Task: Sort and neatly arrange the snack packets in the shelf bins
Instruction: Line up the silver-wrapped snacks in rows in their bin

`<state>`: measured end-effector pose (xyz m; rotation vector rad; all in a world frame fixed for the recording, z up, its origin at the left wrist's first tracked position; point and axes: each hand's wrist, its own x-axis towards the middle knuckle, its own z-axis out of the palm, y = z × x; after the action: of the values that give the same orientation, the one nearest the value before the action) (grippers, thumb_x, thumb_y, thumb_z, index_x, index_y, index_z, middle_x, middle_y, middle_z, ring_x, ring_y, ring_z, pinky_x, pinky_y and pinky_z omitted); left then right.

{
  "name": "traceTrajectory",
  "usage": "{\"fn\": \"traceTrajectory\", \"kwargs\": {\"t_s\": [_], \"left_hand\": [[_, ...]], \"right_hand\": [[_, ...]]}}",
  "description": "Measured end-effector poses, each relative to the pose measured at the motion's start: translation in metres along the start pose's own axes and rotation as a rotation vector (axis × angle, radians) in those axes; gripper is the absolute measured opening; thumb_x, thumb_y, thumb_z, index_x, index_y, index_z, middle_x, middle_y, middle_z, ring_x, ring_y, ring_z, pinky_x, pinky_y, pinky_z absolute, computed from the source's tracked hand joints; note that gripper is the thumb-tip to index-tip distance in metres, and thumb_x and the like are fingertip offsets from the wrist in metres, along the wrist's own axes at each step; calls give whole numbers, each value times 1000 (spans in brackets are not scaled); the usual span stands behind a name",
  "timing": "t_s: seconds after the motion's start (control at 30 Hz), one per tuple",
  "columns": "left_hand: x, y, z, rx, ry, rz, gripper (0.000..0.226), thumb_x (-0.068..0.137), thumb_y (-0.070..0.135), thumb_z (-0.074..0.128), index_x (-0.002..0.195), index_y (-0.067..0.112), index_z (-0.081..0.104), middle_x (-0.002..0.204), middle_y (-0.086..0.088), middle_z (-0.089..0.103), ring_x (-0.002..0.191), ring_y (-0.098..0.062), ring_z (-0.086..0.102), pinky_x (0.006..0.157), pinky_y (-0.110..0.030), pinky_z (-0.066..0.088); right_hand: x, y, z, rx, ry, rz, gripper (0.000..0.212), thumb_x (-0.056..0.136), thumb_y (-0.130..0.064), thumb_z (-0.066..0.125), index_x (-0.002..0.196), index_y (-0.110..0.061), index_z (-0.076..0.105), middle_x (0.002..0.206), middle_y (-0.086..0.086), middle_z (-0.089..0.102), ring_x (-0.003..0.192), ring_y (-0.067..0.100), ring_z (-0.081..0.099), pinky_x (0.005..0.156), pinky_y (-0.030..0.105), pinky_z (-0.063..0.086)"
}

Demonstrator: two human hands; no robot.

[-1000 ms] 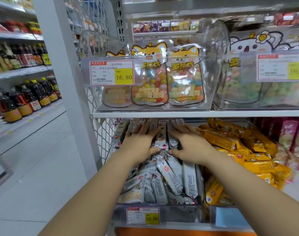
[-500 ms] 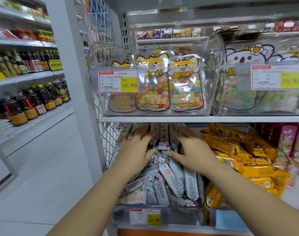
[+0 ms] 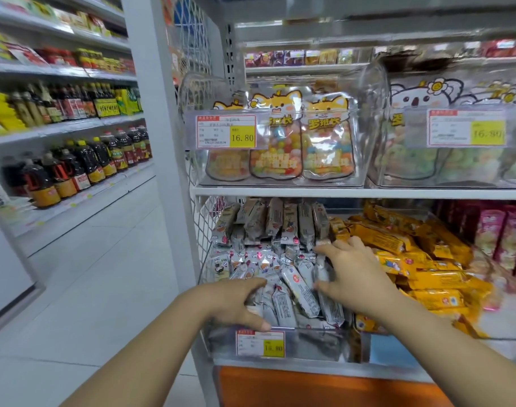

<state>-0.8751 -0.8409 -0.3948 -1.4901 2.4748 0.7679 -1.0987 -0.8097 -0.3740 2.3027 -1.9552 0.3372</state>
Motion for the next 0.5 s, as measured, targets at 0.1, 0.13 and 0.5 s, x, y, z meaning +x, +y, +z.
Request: {"fn": "traceTrajectory", "kwargs": {"t_s": [0.1,0.13,0.5], "left_hand": [[2,-4,-1,-16,14,-38,97,71,62,69,147,28,20,150,0,33,132,-21,38,109,-38,34],[3,-4,-1,-23,15,-38,97,69,63,69,146,29,21,149,-1,33,131,-21,39,108,-39,35],[-2,-11,9,-23,151,23,99,68,67,67,146,38,14,149,5,35,128,-19,42,103,-31,37]], "right_hand": [[-5,-5,-4,163,-16,-44,55,84,-34,61,136,-24,45,132,-1,49,123,18,42,100,30,38],[-7,-5,-6,232,37,-60,50,84,-29,62,132,-23,50,128,-2,52,121,17,45,98,27,39],[28,-5,10,272,757,-295,20,73,6,72,92,0,67,92,14,58,92,23,48,78,27,45]]}}
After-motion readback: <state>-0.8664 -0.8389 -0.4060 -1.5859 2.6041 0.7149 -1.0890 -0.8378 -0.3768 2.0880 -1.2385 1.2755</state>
